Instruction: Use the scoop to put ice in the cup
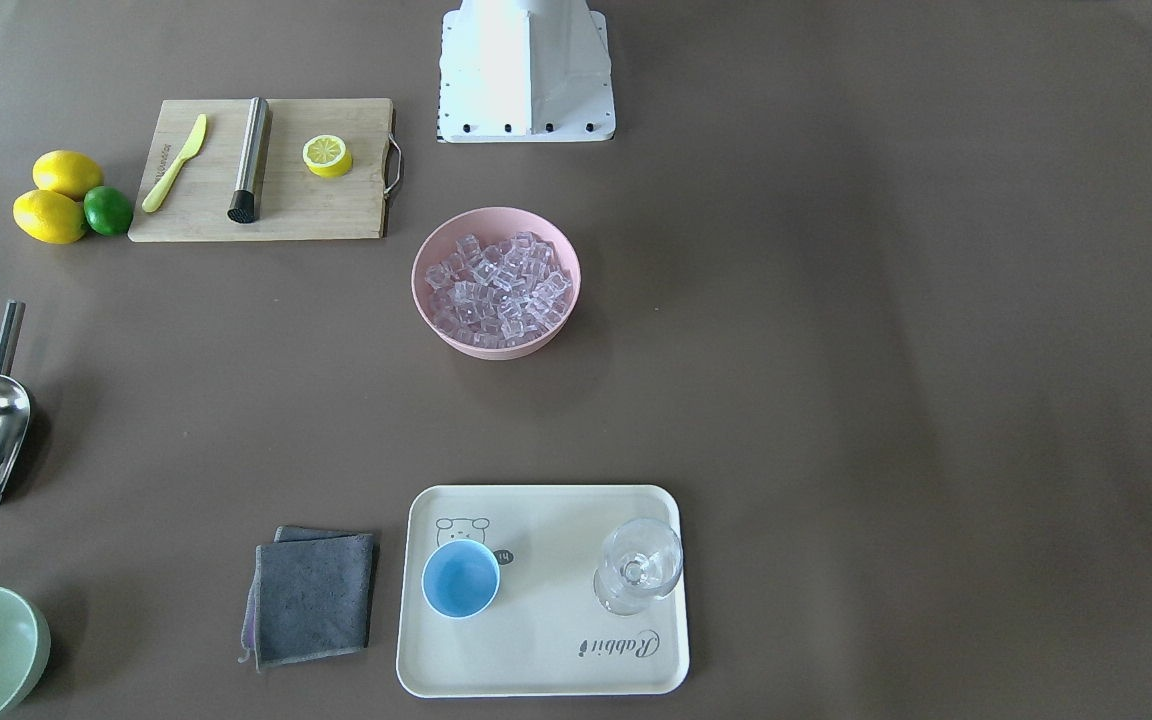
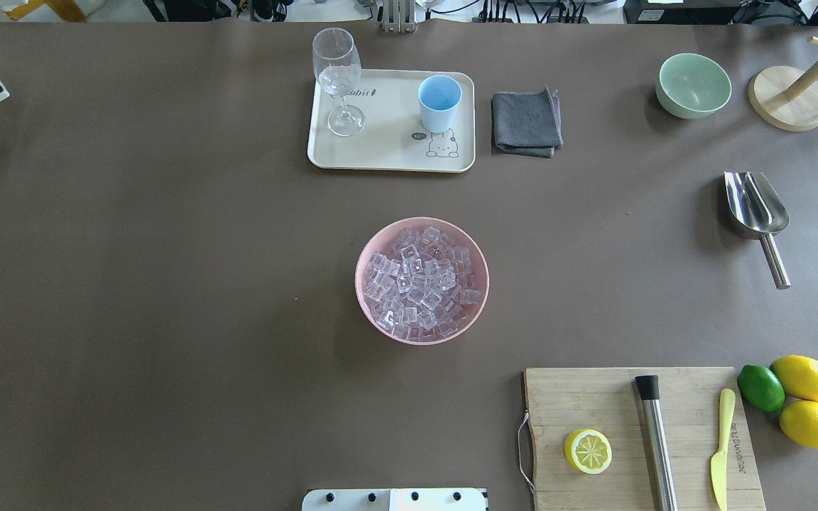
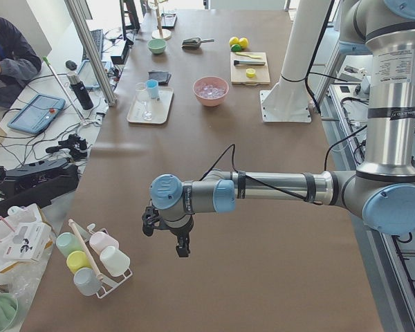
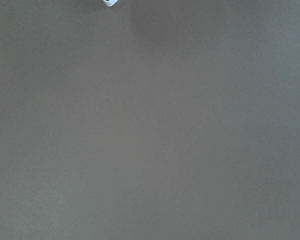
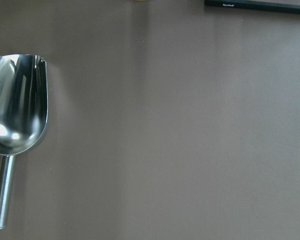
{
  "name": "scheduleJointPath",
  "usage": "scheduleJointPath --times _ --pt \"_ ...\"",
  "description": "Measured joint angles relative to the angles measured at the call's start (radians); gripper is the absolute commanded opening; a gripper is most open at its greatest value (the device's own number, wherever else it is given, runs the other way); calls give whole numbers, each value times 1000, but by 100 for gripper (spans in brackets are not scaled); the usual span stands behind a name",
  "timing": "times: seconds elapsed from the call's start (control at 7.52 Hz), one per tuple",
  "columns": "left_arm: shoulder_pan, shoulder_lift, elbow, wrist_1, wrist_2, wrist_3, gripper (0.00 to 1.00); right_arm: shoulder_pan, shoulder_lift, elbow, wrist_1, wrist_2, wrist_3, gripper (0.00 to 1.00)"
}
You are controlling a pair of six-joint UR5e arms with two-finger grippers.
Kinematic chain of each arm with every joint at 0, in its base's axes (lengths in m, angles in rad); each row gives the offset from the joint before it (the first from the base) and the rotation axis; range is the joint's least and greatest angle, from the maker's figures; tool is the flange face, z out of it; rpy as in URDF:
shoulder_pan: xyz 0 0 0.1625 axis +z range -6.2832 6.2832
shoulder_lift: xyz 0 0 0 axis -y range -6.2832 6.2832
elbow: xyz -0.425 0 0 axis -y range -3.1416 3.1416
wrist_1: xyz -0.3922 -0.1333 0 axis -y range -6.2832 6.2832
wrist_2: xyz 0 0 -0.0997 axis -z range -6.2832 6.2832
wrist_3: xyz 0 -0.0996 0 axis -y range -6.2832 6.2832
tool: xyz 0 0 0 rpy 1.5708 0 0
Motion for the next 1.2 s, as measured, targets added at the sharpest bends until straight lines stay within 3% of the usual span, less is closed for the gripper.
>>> scheduleJointPath --times 0.93,1.2 --pt "3 -5 -4 -2 -1 -1 98 19 -15 15 -8 8 -1 100" --pt "6 -7 -9 -56 -4 9 98 17 -10 18 -4 5 13 100"
